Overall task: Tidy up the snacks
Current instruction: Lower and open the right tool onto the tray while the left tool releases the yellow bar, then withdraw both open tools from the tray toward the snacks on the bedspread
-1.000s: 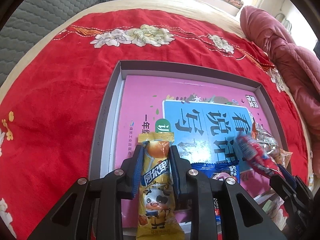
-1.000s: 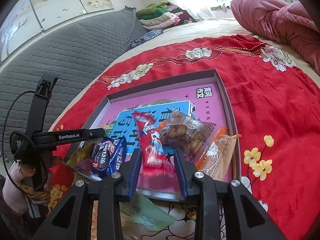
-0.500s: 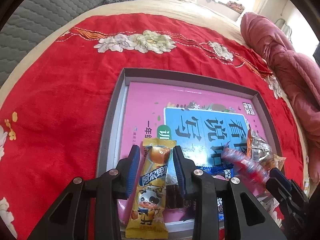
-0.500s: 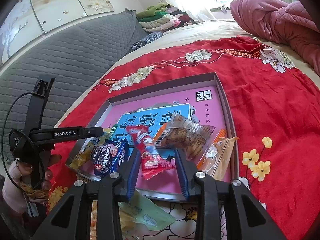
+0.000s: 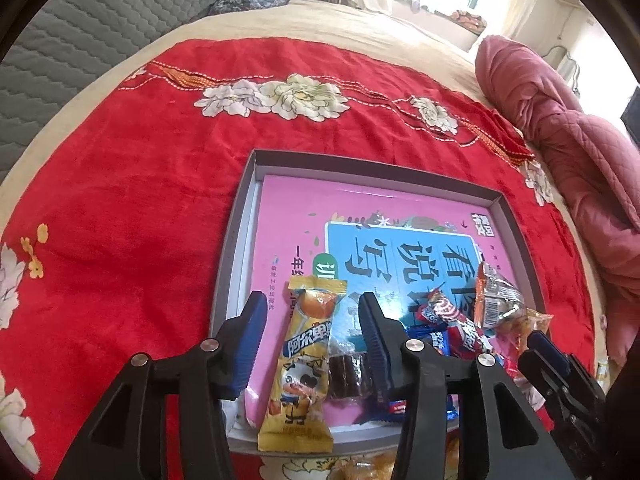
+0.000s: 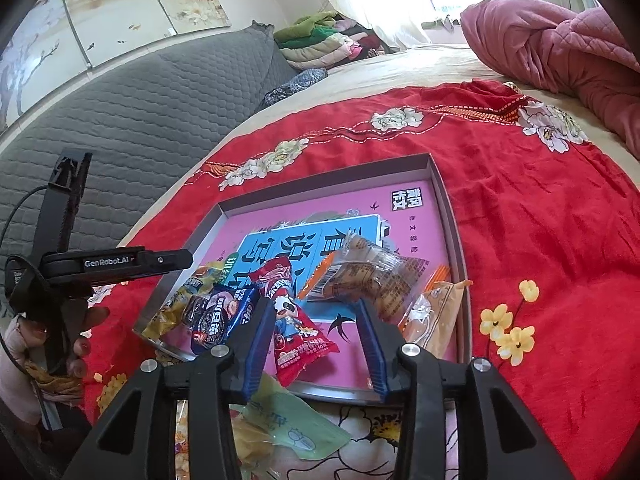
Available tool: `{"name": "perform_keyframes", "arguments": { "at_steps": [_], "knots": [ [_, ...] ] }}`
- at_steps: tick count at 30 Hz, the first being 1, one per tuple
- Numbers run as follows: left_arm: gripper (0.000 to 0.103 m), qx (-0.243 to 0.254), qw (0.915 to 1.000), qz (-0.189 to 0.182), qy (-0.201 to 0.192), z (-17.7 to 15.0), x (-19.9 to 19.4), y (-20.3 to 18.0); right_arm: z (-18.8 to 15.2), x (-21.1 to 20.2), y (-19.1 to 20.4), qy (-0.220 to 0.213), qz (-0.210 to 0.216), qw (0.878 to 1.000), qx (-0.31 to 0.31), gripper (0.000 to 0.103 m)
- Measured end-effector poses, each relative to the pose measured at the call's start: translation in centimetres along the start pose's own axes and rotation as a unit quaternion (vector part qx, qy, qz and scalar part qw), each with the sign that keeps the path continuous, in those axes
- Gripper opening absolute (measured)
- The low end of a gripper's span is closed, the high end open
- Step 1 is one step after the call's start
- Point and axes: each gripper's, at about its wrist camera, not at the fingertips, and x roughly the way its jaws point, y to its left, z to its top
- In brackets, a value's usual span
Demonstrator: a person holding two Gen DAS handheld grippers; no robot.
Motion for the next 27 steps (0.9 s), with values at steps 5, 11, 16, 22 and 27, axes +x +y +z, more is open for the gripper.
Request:
{"name": "perform_keyframes", "arguments": {
  "at_steps": [5,11,16,22,27],
  "knots": [
    [0.051,0.000,1.0000,-0.004,-0.001,-0.3,-0.9,-0.1,0.1,-0.4,0.2,-0.005,-0.003,1.000,-0.004,0.042],
    [0.053,0.005,1.0000,-0.005,-0.002,-0.6,-2.1,-0.1,0.1,-1.2,0.5,-0.013,-0.007,1.000,-0.012,0.048],
    [0.053,0.004,1.0000,-0.005,-0.004,-0.9,-2.9,0.1,0.2,-1.8,0.4,-0.019,-0.009,1.000,-0.013,0.051],
    [0.054,0.010,0.9999,-0.006,-0.004,-1.4,-3.9,0.1,0.2,-2.3,0.5,-0.023,-0.014,1.000,-0.016,0.052],
    [0.058,0.010,0.9999,-0.008,-0.003,-1.7,-4.5,0.3,0.1,-2.9,0.8,-0.025,-0.016,0.999,-0.018,0.052]
  ]
}}
